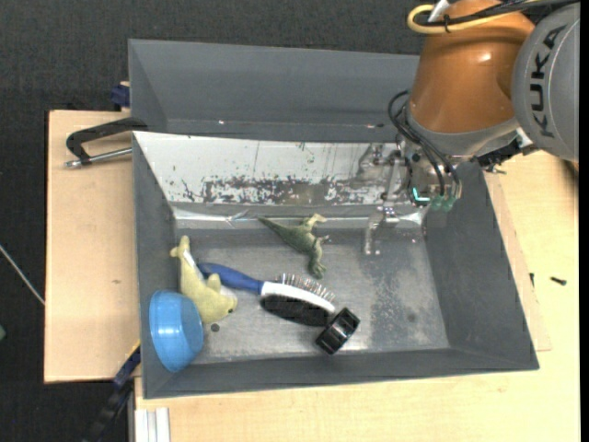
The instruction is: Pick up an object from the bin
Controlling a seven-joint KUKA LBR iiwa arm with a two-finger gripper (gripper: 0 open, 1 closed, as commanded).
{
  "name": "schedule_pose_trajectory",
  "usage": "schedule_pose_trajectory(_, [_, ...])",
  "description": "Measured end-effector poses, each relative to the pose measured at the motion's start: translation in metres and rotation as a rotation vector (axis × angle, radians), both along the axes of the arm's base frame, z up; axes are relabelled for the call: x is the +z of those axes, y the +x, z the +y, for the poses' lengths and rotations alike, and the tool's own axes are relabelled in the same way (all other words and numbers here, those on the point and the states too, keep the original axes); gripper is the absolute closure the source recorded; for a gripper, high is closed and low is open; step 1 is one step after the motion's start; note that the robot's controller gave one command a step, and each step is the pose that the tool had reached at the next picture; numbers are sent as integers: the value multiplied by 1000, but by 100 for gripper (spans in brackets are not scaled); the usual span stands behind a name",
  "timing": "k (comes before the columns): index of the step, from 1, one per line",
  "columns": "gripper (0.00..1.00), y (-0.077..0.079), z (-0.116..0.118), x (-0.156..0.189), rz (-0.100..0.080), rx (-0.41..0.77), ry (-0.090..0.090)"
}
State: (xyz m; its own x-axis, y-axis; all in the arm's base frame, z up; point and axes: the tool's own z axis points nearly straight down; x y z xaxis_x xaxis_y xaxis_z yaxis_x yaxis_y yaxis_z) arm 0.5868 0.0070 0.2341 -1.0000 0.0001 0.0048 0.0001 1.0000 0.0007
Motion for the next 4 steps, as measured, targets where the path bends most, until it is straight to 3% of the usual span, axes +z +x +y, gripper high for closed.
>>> schedule_pose_trajectory(1, [0, -7, 48, -163, -16, -157, -1])
schedule_pose_trajectory(2, [0, 17, 35, -133, -7, -388, 0])
schedule_pose_trajectory(3, [0, 10, 71, -134, -6, -682, -2])
schedule_pose_trajectory(4, [0, 13, 86, -160, -9, -900, 1])
